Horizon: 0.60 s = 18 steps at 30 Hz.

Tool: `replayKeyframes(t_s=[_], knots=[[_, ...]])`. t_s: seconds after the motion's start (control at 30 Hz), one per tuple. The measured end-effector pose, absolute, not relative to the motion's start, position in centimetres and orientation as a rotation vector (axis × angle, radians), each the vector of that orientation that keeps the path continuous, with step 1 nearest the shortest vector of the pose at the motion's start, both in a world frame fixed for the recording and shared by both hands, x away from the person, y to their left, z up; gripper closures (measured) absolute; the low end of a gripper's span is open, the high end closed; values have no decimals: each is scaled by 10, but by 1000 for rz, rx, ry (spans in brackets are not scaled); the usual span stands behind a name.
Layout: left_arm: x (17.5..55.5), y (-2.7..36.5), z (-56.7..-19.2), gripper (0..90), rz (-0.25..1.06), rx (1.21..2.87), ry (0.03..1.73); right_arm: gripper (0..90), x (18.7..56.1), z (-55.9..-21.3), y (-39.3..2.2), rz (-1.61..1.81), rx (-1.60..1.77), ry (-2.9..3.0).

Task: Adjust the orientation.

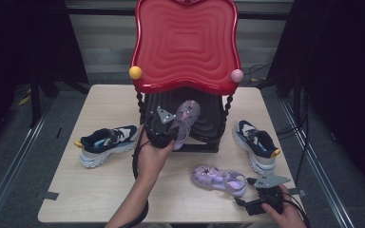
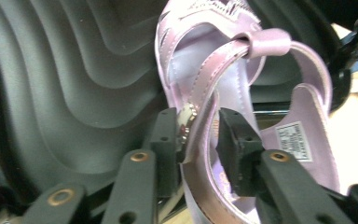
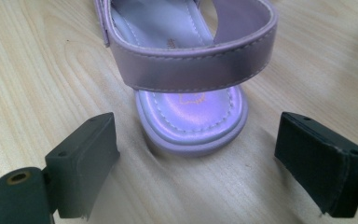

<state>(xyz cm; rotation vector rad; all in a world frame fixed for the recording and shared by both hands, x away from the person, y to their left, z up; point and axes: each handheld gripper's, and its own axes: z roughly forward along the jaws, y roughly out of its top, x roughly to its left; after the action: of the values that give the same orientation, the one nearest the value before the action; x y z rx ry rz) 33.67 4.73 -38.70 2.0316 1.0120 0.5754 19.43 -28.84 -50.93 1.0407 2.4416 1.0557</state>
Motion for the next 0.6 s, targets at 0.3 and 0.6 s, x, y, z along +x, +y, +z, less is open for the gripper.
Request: replayKeyframes(t_s=[0.3, 0.6], knots=[[335, 49, -389, 819, 619, 1964, 1075, 122, 194, -509, -288, 1056, 1040, 2442], [339, 53, -381, 821, 635, 1810, 1147, 122, 194, -509, -288, 1055, 1041, 2442]])
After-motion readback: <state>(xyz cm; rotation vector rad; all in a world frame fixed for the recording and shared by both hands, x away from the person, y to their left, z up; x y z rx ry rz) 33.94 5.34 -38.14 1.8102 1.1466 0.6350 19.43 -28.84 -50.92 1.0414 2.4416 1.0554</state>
